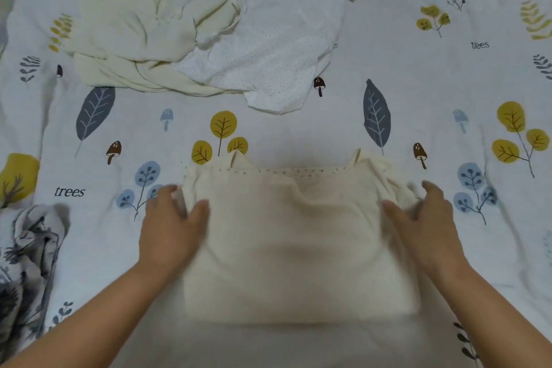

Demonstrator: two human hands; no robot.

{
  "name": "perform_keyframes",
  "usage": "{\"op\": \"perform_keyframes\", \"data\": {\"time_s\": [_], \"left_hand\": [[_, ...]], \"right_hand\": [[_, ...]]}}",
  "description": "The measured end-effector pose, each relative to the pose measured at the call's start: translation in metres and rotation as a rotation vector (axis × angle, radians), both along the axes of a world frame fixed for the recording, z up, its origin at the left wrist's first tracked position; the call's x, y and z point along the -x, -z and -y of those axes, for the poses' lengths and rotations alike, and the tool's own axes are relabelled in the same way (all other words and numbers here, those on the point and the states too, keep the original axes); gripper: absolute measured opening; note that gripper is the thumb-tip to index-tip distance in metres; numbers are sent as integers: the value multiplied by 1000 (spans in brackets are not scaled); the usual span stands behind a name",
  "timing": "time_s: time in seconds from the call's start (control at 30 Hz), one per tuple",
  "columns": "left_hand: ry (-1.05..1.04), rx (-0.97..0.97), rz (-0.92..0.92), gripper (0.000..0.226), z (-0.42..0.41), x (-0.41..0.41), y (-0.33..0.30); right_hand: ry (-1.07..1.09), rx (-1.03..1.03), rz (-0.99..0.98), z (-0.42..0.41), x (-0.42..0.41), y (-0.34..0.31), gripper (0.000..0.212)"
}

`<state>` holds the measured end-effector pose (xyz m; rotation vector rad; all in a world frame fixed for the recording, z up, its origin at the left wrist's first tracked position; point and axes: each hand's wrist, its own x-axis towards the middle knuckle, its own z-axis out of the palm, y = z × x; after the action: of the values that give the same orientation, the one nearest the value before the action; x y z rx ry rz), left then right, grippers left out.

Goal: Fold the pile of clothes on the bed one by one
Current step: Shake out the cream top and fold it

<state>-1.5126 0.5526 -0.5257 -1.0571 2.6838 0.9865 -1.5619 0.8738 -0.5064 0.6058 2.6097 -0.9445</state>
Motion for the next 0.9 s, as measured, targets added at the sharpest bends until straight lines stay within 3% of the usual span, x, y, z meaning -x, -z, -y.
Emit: {"op": "perform_keyframes", "data": {"time_s": [0.07,0.13,0.2,0.3,0.37,0.43,0.5,0.57,0.63,0.7,0.77,0.83,0.9], "left_hand": [[3,50,-25,43,1,21,6],[81,114,-62,24,1,36,13],[87,140,-128,34,1,48,16],[-47,147,-231,29,-1,63,13],[-64,255,-194,27,-8,68,12],[47,356,-225,40,-22,63,11],[357,434,-327,49,-37,49,14],[730,522,-218,58,-46,33,24],[880,535,33,71,-39,27,34],[868,564,172,80,-26,30,43],[864,586,206,81,-21,34,45],[862,578,210,74,-26,34,35],[862,541,138,70,-36,26,22]], "right_hand": [[-55,-57,-29,10,14,8,75],[-170,-180,-24,18,28,16,47],[-175,-265,-105,18,39,25,28],[62,-212,-201,10,51,28,34],[179,-251,-216,9,53,30,32],[139,-367,-323,18,45,30,42],[-109,-398,-483,33,29,29,51],[-487,-507,-444,44,13,35,56],[-714,-617,-169,41,8,43,64],[-688,-644,6,28,15,51,66],[-644,-604,24,21,22,52,63],[-608,-531,-62,22,21,41,60],[-402,-417,-221,19,12,28,57]]}}
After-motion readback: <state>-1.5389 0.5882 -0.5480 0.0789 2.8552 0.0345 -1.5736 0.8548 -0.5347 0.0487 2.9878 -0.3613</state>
